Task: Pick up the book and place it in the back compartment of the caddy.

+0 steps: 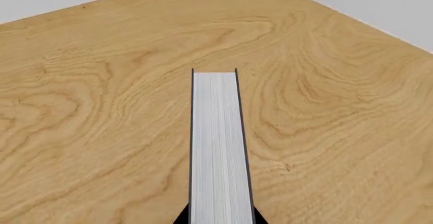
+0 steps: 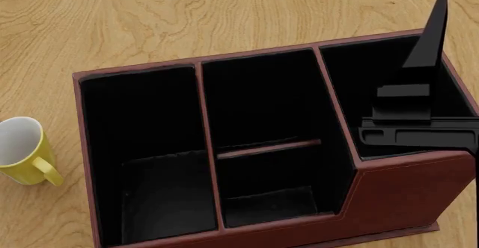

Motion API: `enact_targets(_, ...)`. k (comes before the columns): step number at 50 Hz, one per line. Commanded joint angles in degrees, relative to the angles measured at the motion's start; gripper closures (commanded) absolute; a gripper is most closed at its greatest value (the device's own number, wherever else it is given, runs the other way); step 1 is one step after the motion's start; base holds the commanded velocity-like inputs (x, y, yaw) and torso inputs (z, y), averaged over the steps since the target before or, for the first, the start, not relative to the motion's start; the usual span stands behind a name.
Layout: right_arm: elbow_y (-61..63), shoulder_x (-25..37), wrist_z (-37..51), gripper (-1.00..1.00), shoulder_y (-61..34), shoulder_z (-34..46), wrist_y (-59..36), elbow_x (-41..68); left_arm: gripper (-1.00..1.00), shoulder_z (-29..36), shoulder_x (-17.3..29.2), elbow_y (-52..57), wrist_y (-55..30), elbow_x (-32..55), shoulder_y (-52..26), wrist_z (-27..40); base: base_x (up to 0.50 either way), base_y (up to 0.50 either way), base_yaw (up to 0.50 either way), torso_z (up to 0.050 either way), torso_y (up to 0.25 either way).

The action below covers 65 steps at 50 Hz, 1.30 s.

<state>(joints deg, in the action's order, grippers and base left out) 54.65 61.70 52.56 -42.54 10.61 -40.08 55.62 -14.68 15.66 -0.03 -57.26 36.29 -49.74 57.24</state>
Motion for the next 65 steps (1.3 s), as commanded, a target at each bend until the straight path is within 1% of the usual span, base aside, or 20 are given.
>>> enact_targets(1, 0.2, 0.6, 0.2, -1.00, 1.1, -0.5, 0.8, 0.0, 1.00, 0.4, 1.5, 5.9, -1.7, 0.1, -1.0, 1.9, 0.00, 0.00, 0.00, 0.000, 0.000)
enact_targets(15, 0.4, 0.9, 0.6, -1.00, 1.3, -0.7, 1.0, 0.3, 1.00, 1.1, 3.0, 11.2, -4.4, 0.9, -2.9, 3.4, 0.00, 0.00, 0.00, 0.000, 0.001)
enact_targets(36, 0.1, 0.3, 0.5, -1.00, -0.6, 0.5, 0.2, 0.5, 1.00, 3.3, 5.7, 15.6, -5.9, 1.9, -5.6, 2.0, 0.00, 0.00, 0.00, 0.000, 0.002)
enact_targets(51, 0.3, 0.6, 0.6, -1.00, -0.8, 0.5, 0.2, 0.9, 1.00, 3.9, 7.6, 18.7, -7.9, 5.3, -7.7, -1.1, 0.00, 0.00, 0.00, 0.001, 0.001)
enact_targets(65, 0.3, 0.9, 0.6, -1.00, 0.4, 0.4, 1.1, 0.2, 1.00, 6.9, 10.8, 19.3, -9.0, 8.0, -9.4, -7.3, 0.00, 0.00, 0.00, 0.000, 0.001)
